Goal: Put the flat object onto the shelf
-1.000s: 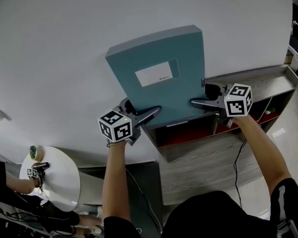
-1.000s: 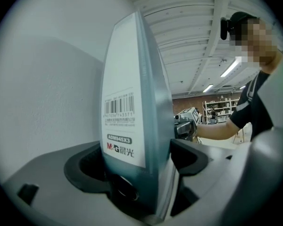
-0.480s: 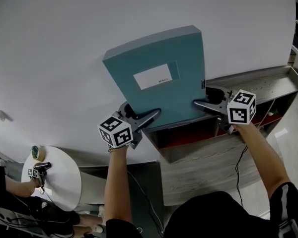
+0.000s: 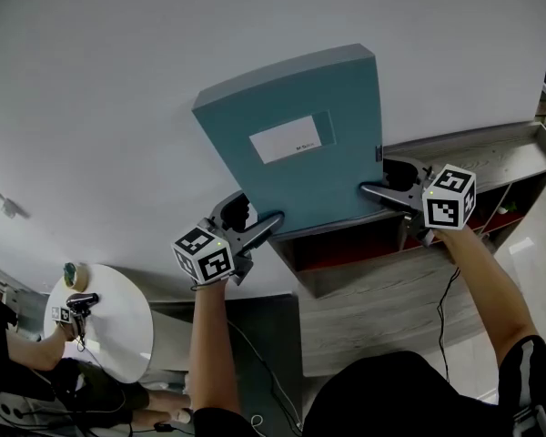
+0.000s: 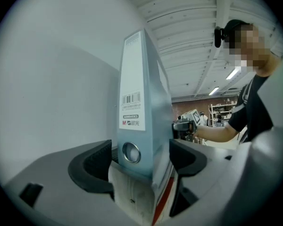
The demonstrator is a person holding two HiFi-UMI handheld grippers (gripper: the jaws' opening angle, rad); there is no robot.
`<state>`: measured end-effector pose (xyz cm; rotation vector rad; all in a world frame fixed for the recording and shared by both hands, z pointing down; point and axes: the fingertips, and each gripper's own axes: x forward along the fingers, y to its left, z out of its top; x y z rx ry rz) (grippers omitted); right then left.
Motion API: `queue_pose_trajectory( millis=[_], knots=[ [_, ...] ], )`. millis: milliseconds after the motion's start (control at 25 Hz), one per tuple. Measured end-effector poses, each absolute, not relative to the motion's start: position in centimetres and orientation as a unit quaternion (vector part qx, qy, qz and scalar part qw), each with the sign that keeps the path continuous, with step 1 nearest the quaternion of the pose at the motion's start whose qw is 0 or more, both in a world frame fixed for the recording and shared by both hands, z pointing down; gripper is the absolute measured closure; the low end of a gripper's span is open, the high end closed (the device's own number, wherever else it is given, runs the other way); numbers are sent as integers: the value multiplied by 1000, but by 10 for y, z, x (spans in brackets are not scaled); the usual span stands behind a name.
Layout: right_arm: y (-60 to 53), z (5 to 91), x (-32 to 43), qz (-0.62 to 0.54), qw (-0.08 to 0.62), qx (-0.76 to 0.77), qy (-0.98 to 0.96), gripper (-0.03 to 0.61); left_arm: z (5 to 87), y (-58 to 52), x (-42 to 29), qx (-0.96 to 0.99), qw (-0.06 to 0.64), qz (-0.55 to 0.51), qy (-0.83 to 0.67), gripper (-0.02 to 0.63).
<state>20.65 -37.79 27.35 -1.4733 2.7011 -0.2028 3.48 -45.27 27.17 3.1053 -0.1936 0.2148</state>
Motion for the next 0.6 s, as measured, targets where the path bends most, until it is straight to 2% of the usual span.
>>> queue_pose_trajectory(
  millis=[120,160,240,280,600],
  knots=[
    [-378,273,206,-64,26,-479,875,282,269,-461,21,994,24,44,-99,234],
    [-379,273,206,-64,27,-479,875,282,269,-460,19,994,32,33,-102,271],
    [-380,275,205,-64,31,-479,875,284,268,-452,19,994,30,16,-101,398],
    [-379,275,205,-64,31,-479,875,285,268,-449,20,994,22,12,-107,422],
    [-376,274,204,-47,12,-491,870,290,267,-452,21,992,23,11,-124,445]
  ],
)
